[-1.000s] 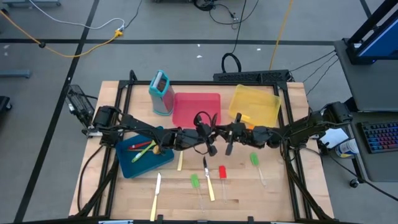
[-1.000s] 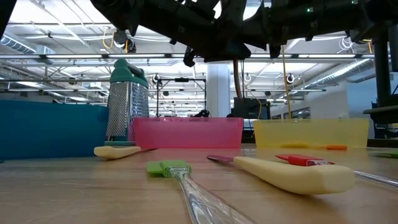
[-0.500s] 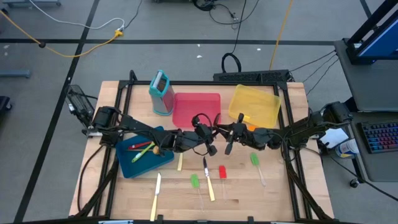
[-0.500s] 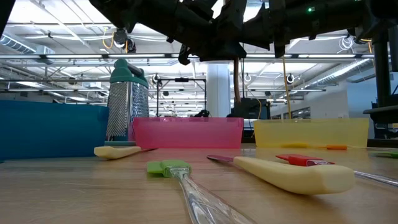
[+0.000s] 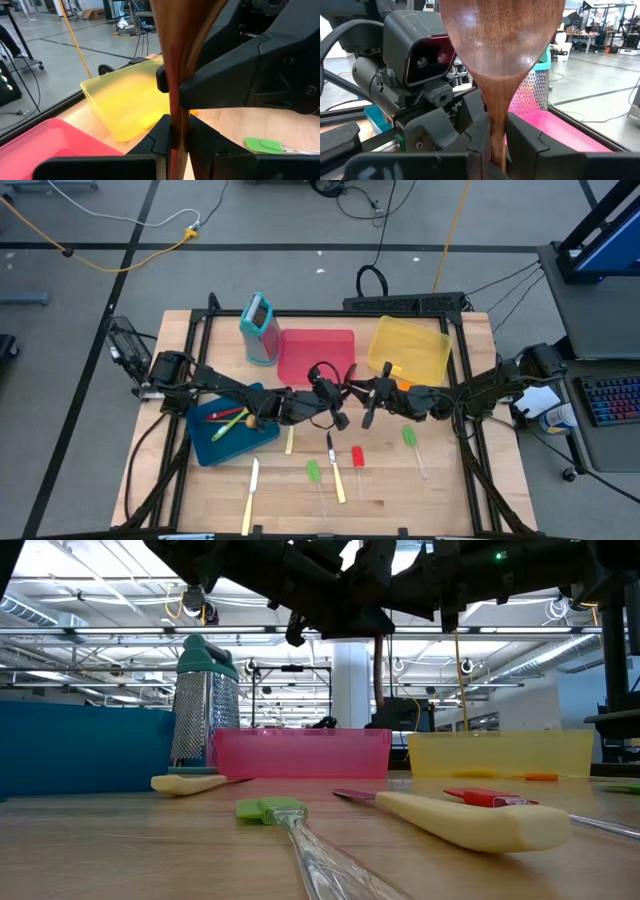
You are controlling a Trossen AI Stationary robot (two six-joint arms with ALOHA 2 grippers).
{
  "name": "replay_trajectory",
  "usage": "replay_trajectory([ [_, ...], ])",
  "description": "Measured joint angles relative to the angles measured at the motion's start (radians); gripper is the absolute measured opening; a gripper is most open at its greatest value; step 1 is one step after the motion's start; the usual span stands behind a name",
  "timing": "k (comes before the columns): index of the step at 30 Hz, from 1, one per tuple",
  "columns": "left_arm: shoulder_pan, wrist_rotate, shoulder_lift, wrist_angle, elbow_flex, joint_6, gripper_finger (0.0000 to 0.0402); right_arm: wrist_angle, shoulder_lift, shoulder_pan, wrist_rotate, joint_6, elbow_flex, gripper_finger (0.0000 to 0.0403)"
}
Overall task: Pick & Place Kitchen Items
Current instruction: Put the wooden spoon into the blue bin
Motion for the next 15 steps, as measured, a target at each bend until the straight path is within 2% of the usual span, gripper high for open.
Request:
replay_trajectory([
  [9,-0.014,0.002,-0.015,-0.048,0.000,-0.008,0.0039,-0.014,-0.001,0.006,-0.006,-0.054,0.000,0.0096],
  [15,-0.039,0.002,-0.130,-0.332,-0.001,-0.095,0.0038,-0.032,-0.001,0.028,0.002,-0.056,0.000,0.0131],
])
